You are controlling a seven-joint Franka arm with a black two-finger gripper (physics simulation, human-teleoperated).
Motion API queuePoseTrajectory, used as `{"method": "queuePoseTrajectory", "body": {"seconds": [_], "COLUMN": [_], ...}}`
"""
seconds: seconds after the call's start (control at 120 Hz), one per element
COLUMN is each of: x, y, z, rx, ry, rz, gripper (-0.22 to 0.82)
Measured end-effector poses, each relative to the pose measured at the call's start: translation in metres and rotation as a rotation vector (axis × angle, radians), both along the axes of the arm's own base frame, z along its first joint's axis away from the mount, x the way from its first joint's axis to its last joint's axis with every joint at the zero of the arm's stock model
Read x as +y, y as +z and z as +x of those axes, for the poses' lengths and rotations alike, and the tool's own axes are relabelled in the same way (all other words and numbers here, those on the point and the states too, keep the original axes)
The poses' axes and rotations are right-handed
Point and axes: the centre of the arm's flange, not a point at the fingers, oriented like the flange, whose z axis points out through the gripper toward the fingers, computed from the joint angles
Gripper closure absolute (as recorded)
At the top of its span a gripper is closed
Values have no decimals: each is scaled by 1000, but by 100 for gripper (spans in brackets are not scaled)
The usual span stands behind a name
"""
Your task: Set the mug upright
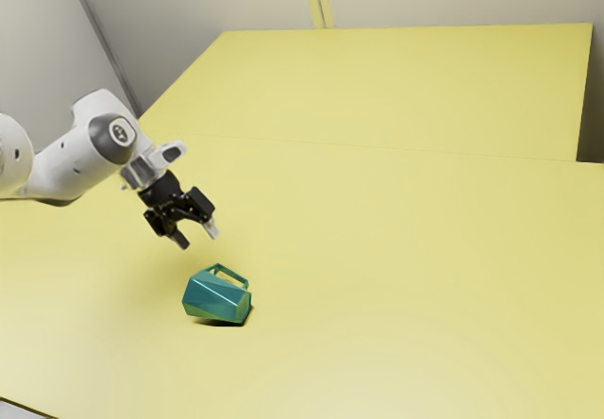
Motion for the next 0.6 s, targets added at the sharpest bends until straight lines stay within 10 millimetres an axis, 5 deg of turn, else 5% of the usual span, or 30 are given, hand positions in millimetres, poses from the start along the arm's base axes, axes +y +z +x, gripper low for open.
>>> {"method": "queuePoseTrajectory", "body": {"seconds": [0.6], "x": [5], "y": [-47], "z": [-41], "rx": [13], "ry": [60], "rz": [-170], "gripper": [0]}}
